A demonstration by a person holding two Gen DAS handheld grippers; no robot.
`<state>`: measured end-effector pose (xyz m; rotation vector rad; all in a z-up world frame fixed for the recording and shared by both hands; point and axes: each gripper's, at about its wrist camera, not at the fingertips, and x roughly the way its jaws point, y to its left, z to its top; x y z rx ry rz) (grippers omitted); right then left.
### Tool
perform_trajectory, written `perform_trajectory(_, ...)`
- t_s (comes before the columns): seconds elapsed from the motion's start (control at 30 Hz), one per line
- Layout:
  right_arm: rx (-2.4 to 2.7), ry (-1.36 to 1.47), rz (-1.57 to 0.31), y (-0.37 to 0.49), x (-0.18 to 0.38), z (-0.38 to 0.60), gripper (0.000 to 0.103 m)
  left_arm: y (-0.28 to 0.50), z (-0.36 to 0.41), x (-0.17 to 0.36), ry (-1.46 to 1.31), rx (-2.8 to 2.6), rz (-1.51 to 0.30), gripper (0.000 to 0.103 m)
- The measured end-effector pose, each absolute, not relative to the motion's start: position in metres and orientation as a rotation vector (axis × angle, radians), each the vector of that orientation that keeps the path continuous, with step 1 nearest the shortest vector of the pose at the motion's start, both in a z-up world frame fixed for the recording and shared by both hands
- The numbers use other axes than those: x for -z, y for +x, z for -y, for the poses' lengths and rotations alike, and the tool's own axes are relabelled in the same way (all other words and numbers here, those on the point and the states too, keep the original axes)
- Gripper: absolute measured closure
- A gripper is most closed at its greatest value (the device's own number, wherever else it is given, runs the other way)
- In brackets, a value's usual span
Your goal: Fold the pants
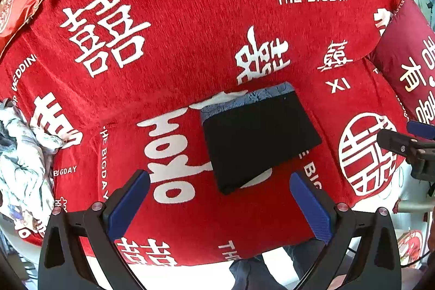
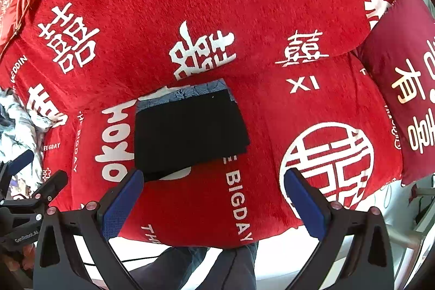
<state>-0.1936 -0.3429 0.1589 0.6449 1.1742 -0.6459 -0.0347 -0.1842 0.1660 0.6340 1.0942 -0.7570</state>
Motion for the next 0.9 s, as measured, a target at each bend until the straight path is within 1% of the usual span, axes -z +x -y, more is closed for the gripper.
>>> perform_trajectory(0.47,0.659,0.628,-1.214,-0.2,-0.155,0.338,0.0,-0.036,0.19,-0.155,0.641,0.75,-1.135,0.0)
perform_trajectory(0.9,0.597,0.566,-1.271,-0.179,-0.143,0.323,0.0,-0.032,0.176,-0.141,0.612,0.697,-1.197,0.0)
